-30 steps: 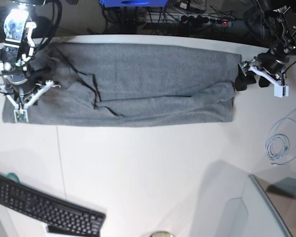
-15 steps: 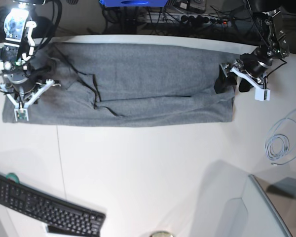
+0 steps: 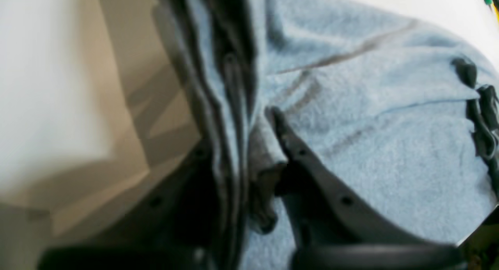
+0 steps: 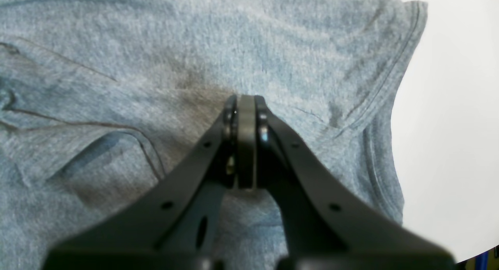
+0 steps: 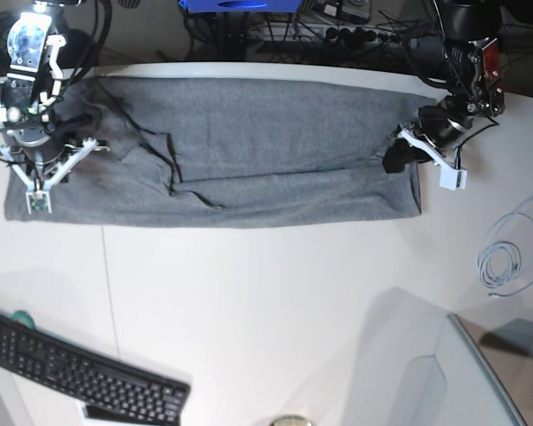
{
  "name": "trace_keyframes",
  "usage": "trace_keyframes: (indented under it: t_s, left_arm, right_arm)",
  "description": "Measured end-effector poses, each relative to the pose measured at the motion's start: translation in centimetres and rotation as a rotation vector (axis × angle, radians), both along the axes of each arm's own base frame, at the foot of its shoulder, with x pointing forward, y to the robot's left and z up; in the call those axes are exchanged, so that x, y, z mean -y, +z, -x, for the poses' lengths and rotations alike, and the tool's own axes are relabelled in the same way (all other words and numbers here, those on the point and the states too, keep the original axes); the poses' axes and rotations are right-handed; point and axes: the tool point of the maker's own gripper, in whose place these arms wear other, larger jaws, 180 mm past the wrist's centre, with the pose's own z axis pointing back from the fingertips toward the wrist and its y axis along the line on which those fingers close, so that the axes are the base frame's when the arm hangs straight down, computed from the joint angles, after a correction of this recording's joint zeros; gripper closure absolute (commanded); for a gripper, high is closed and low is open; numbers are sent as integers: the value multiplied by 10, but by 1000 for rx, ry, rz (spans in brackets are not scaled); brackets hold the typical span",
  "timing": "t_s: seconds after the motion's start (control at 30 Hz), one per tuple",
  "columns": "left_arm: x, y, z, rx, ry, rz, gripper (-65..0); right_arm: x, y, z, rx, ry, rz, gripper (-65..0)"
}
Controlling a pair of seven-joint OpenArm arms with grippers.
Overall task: Layout the t-shirt on the table in an organized manner, then fold the t-shirt properly
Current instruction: 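Release the strip end with the left gripper and regrasp it, then drag the strip end with the left gripper toward the right gripper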
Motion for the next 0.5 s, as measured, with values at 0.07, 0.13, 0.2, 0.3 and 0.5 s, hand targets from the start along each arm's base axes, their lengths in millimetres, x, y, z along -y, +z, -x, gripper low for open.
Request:
trace_keyframes:
  t_s: [0.07, 0.13, 0.2, 0.3, 0.5]
  left_arm:
    - [-3, 1, -11, -3, -5, -4, 0]
    - [-13, 5, -19, -4, -20, -40, 0]
    - [-30, 10, -19, -1, -16, -76, 0]
    - [-68, 22, -14, 3, 47, -142, 0]
    - [-111, 81, -9, 132, 72, -299, 0]
  right_arm:
    - [0, 0, 0, -1, 0, -2, 0]
    - [0, 0, 0, 0, 0, -1, 0]
    - [0, 0, 0, -1, 0, 0, 0]
    - [0, 0, 0, -2, -1, -1, 0]
    - [0, -1, 3, -9, -1, 0, 0]
